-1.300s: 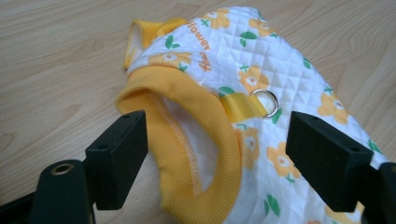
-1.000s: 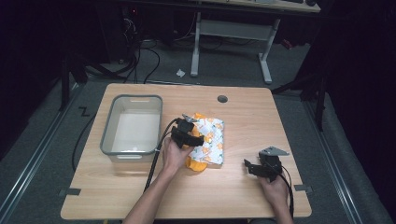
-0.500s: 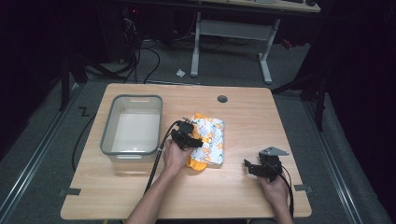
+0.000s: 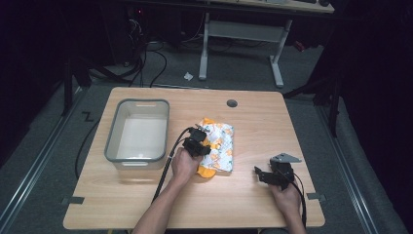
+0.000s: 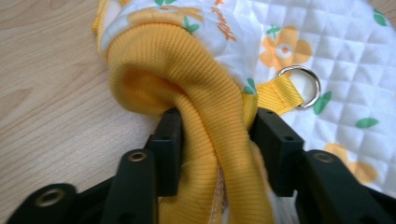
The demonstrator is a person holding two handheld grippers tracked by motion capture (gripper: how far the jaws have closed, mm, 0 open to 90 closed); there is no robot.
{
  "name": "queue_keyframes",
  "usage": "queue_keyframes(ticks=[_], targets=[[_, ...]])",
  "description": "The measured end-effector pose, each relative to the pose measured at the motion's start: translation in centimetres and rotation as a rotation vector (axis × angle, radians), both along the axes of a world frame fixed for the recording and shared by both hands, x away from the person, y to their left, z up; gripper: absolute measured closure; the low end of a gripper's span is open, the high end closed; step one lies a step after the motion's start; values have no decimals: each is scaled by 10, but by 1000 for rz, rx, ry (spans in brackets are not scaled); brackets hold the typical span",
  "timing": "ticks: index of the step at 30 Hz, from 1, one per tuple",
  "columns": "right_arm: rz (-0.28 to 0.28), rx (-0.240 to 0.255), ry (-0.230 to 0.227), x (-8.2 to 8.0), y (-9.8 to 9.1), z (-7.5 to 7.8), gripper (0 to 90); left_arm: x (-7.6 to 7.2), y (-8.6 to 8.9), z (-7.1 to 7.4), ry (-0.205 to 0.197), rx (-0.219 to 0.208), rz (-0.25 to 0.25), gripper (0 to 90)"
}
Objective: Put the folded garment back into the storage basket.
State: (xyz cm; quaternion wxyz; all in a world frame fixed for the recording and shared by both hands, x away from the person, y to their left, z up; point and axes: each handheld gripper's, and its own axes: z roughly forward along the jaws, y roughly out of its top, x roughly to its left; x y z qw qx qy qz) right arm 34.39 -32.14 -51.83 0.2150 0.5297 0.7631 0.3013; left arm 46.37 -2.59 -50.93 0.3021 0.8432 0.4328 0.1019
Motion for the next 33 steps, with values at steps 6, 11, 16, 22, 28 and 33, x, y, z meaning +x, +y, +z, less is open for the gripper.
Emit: queue_keyframes(ticks=[6,11,16,22,28,33], targets=[[0,0,0,0,0,0,270,-2,-1,1,5,-16,-14,695],[1,0,0,0,0,0,270,-2,-1,2,3,-24,-16,719],[2,0,0,0,0,0,270,-3,1,6,-2,-38,-24,731],[2,0,0,0,0,0,270,-7,5,14,-6,-67,-42,735],[2,0,0,0,0,0,270,-15,9,29,-36,-101,-64,740],[2,0,0,0,0,0,270,-18,13,38,-48,-131,-76,743]])
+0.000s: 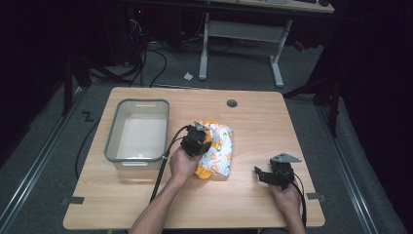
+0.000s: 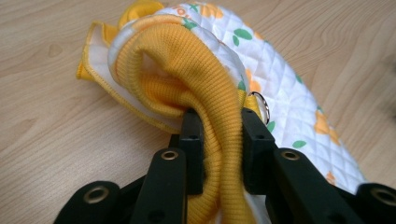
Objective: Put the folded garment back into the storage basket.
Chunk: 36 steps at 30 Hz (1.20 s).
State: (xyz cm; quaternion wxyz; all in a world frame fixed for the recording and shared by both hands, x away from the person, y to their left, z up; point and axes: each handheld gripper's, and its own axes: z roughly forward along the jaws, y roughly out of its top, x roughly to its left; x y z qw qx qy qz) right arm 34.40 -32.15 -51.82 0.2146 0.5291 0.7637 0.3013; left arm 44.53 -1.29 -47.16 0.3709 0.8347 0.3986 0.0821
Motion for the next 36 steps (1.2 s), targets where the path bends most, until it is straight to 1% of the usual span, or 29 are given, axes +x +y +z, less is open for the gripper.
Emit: queue_keyframes(ticks=[3,10,15,19,24,28,33,36], targets=[[-1,1,1,0,0,0,270,-4,2,7,-10,-26,-9,744],[-1,1,1,0,0,0,270,-13,8,22,-54,-49,-26,748],[0,0,0,0,0,0,270,-16,14,28,-64,-67,-26,751],[0,0,0,0,0,0,270,-18,18,33,-79,-74,-27,752],[-1,1,1,0,0,0,270,-20,26,41,-89,-96,-21,753],[-1,1,1,0,0,0,270,-21,33,45,-95,-106,-13,753],[-1,1,1,0,0,0,270,-22,42,49,-93,-130,-4,753],[-1,1,1,0,0,0,270,-22,47,53,-99,-133,1,753]])
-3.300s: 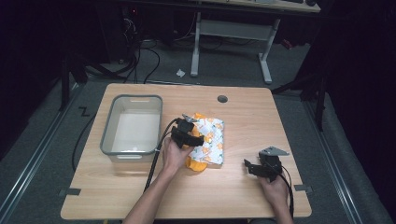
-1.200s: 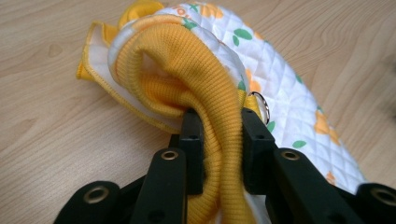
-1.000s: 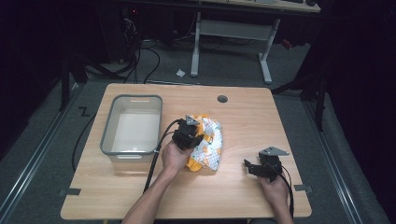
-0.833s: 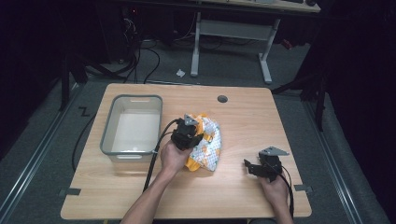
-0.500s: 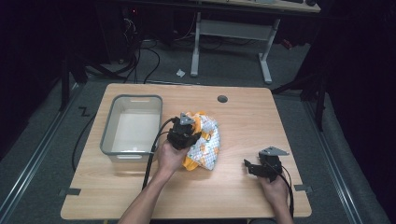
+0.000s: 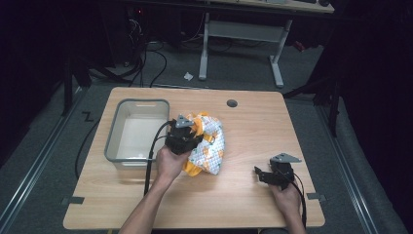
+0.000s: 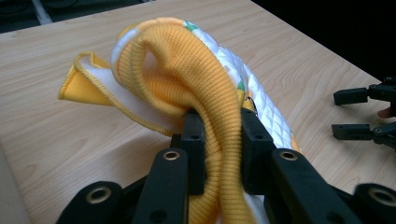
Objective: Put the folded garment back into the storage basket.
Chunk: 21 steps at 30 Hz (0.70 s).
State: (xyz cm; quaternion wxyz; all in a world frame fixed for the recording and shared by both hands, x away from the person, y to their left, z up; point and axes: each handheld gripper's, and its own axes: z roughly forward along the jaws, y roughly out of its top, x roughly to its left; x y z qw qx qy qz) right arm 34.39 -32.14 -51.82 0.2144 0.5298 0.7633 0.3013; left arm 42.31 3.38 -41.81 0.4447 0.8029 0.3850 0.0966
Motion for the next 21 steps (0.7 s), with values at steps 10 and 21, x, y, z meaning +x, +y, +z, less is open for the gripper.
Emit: queue_keyframes(ticks=[10,21], targets=[[0,0,0,0,0,0,270,0,19,13,-17,-30,23,753],[1,-1,-2,0,0,0,270,0,35,25,-29,-56,33,753]])
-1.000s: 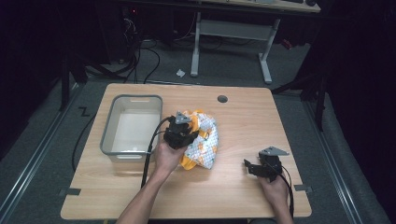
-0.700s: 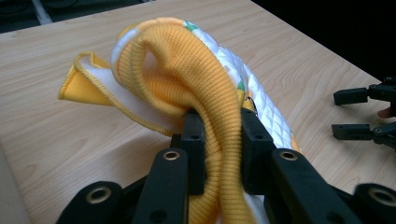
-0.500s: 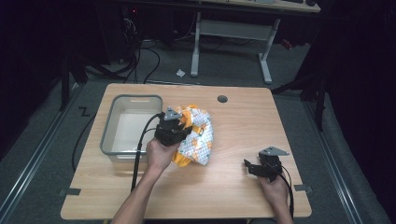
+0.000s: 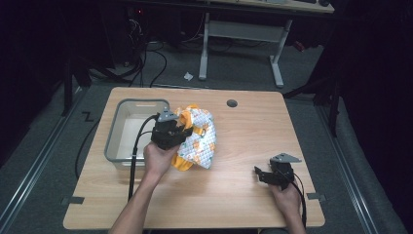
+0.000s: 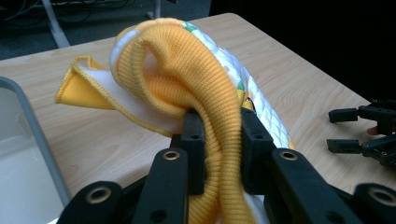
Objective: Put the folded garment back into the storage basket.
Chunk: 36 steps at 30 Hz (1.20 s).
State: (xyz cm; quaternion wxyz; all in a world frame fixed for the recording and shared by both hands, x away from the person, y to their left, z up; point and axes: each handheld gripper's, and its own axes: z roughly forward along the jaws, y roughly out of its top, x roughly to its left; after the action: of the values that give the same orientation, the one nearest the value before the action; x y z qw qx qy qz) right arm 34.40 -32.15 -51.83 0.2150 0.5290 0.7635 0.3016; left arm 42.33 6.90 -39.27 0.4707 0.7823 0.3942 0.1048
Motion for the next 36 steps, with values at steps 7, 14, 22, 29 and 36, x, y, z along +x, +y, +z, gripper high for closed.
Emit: queue_keyframes(ticks=[7,14,22,29,36], targets=[[0,0,0,0,0,0,270,1,13,6,0,-13,14,752],[0,0,0,0,0,0,270,6,24,12,3,-17,27,752],[0,0,0,0,0,0,270,7,40,20,-2,-28,42,752],[0,0,0,0,0,0,270,6,53,22,-2,-22,64,752],[-1,0,0,0,0,0,270,8,66,27,-7,-10,97,753]])
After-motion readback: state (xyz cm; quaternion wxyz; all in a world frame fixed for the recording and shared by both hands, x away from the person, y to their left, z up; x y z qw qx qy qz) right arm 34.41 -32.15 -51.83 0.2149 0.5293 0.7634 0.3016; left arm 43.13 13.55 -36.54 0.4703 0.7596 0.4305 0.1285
